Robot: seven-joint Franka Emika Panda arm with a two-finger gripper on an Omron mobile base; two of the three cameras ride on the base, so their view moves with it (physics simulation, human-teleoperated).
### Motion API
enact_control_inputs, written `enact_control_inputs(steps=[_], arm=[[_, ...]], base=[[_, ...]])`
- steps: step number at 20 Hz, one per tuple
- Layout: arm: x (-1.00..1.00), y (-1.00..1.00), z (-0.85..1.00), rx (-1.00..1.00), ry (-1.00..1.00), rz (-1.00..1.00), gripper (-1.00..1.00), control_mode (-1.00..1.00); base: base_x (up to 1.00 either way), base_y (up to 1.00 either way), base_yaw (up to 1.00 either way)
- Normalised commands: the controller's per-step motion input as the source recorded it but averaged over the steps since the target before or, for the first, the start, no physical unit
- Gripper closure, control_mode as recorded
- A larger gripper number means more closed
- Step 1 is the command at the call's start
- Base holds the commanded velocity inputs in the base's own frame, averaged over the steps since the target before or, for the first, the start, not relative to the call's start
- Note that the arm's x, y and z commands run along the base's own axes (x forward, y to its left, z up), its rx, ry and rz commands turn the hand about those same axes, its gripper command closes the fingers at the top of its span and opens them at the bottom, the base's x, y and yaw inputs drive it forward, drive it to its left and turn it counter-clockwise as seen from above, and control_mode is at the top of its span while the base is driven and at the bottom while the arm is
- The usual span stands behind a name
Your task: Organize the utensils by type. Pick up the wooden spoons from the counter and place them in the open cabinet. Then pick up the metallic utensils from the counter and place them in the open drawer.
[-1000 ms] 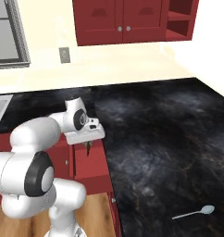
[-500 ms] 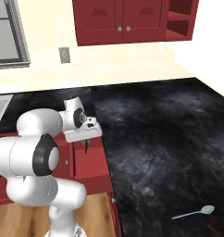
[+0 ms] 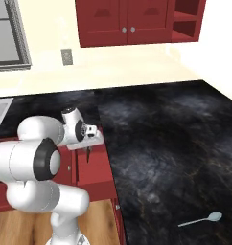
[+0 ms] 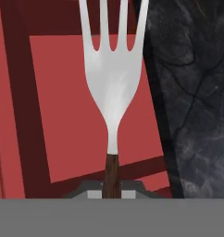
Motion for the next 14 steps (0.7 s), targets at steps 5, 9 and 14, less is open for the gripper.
enact_control_inputs(steps=[5,9,14], arm=[[0.27,0.09,-0.17,0.08,-0.05,0.0,1.0,-1.0],[0.16,0.15,-0.2,0.06,0.0,0.0,1.0,-1.0],[0.2,0.2,-0.07,0.02,0.09,0.0,1.0,-1.0]], base=[[0.0,0.0,0.0],[0.0,0.0,0.0],[0.0,0.0,0.0]])
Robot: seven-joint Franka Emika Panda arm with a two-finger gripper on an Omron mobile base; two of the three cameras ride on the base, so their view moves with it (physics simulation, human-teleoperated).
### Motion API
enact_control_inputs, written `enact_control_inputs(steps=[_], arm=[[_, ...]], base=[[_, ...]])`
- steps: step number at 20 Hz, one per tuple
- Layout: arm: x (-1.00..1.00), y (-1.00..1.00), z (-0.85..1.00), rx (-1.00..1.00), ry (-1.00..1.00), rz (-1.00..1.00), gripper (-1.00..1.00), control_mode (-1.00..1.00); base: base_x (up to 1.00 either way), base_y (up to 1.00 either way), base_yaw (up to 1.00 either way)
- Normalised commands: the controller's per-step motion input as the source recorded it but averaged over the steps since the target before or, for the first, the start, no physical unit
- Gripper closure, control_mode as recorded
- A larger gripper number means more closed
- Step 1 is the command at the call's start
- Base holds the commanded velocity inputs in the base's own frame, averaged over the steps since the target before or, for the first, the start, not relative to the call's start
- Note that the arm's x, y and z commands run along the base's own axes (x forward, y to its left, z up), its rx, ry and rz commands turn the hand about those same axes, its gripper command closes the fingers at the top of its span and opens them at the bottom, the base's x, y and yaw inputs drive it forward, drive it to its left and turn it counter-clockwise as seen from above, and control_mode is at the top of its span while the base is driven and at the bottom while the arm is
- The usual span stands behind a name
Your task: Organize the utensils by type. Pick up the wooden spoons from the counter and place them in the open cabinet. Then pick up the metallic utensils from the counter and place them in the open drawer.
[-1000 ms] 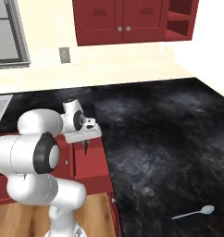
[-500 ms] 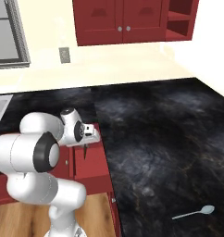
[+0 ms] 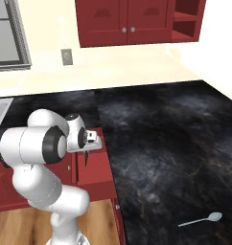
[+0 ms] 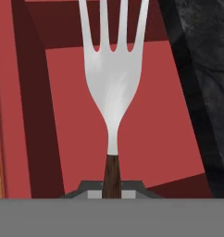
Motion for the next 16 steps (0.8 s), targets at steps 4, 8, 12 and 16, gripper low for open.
enact_control_inputs(steps=[4,8,12,16], arm=[[0.04,0.24,-0.22,0.0,0.0,0.0,1.0,-1.0],[0.16,0.2,-0.26,0.0,0.01,0.0,1.0,-1.0],[0.08,0.12,-0.31,0.0,0.07,0.0,1.0,-1.0],[0.1,0.16,-0.27,0.0,0.07,0.0,1.0,-1.0]], base=[[0.0,0.0,0.0],[0.0,0.0,0.0],[0.0,0.0,0.0],[0.0,0.0,0.0]])
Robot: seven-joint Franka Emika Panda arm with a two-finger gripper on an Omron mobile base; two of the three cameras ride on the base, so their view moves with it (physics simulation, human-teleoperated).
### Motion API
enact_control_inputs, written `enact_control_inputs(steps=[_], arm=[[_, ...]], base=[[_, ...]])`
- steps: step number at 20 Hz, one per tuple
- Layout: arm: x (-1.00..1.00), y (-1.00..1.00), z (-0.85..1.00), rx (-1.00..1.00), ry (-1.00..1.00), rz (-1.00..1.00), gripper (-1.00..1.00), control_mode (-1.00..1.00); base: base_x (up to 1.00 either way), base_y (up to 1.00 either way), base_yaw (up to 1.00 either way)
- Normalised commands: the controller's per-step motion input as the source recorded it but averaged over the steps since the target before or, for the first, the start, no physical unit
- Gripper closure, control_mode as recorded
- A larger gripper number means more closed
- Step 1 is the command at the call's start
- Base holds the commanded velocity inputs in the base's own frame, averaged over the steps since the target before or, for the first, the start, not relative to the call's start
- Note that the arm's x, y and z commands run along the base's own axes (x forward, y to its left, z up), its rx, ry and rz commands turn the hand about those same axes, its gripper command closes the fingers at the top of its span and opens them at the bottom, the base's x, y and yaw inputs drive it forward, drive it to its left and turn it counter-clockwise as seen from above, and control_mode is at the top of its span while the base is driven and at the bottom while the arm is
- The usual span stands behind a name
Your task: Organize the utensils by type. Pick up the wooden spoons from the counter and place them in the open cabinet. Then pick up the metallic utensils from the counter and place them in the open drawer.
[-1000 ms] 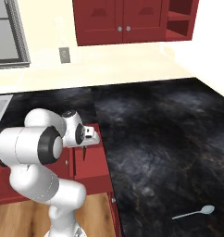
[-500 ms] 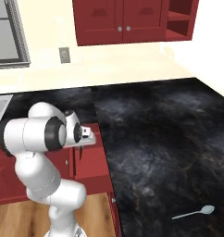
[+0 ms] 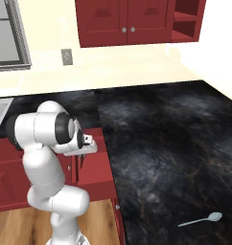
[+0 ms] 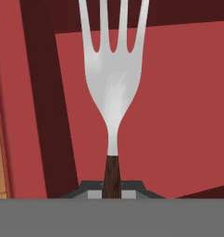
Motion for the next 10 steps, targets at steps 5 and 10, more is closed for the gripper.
enact_control_inputs(steps=[5,10], arm=[[0.06,0.17,-0.26,0.0,0.08,0.0,1.0,-1.0],[0.04,0.11,-0.22,0.0,0.08,0.0,1.0,-1.0]], base=[[0.0,0.0,0.0],[0.0,0.0,0.0]])
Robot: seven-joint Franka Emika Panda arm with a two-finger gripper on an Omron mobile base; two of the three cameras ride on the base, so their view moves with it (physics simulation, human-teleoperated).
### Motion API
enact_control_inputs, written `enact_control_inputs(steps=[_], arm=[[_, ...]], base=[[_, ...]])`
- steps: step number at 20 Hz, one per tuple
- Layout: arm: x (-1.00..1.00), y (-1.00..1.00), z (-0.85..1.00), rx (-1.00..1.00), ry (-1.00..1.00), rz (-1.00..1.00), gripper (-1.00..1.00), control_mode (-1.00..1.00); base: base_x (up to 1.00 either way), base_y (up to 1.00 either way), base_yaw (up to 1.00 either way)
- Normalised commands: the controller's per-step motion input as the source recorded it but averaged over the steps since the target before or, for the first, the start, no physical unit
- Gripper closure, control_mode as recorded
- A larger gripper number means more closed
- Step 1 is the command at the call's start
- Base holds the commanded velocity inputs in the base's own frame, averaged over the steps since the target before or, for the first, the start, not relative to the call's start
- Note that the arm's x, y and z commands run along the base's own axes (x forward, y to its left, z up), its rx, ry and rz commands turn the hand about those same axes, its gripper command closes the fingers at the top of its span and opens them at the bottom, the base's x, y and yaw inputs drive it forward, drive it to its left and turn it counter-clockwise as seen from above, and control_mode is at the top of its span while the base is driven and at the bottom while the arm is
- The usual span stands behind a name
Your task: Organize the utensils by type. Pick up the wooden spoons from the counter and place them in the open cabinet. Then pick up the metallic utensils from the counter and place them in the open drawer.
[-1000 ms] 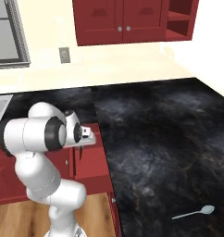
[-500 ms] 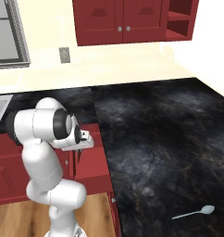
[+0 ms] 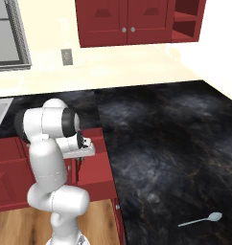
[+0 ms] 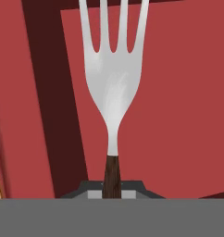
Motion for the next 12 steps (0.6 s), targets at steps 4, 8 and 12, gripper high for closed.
enact_control_inputs(steps=[4,8,12], arm=[[0.03,0.06,-0.21,0.0,0.08,0.0,1.0,-1.0],[0.03,0.07,-0.19,0.0,0.11,0.0,1.0,-1.0],[-0.01,0.14,-0.17,0.0,0.07,0.0,1.0,-1.0]], base=[[0.0,0.0,0.0],[0.0,0.0,0.0],[0.0,0.0,0.0]])
